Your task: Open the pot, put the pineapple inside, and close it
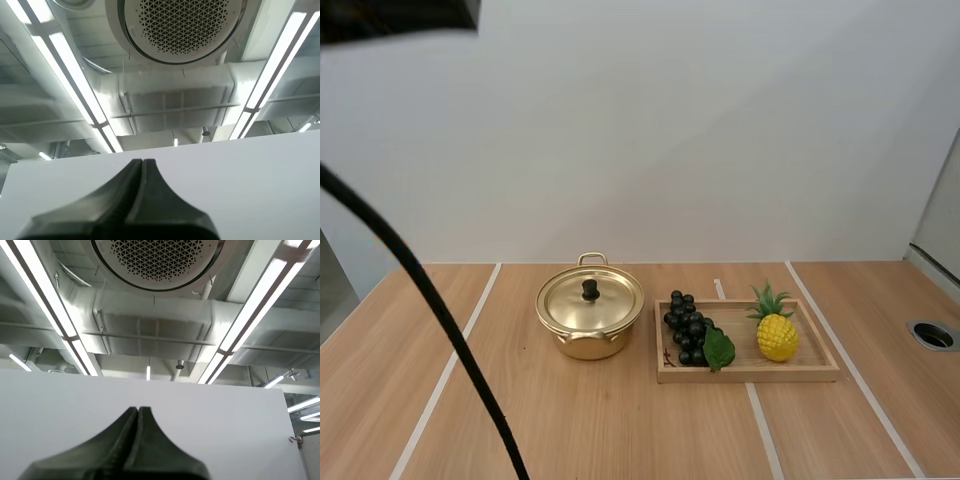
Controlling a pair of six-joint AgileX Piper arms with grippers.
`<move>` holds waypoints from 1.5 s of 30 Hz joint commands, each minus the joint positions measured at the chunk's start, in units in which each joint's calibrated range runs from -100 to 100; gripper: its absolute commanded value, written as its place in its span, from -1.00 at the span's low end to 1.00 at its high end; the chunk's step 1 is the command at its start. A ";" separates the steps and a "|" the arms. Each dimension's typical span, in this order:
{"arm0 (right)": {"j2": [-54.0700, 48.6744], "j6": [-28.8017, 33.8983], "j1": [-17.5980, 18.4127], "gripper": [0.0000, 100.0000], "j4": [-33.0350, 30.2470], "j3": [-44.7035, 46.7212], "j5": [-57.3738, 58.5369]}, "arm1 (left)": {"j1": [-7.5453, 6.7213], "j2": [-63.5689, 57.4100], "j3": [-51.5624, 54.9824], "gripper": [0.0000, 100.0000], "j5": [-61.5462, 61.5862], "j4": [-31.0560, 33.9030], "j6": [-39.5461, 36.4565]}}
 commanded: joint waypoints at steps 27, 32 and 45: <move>48.69 -9.77 0.08 -1.00 -3.74 -53.27 105.92 | 1.93 49.96 -58.92 -1.00 117.01 -14.75 17.49; 55.18 -9.77 0.08 -1.00 -3.74 -53.27 105.92 | 4.03 53.79 -57.58 -1.00 117.23 -15.06 19.81; 60.07 -13.88 -0.53 -1.00 -3.30 -42.61 105.92 | 4.20 62.21 -42.89 -1.00 117.23 -18.14 24.27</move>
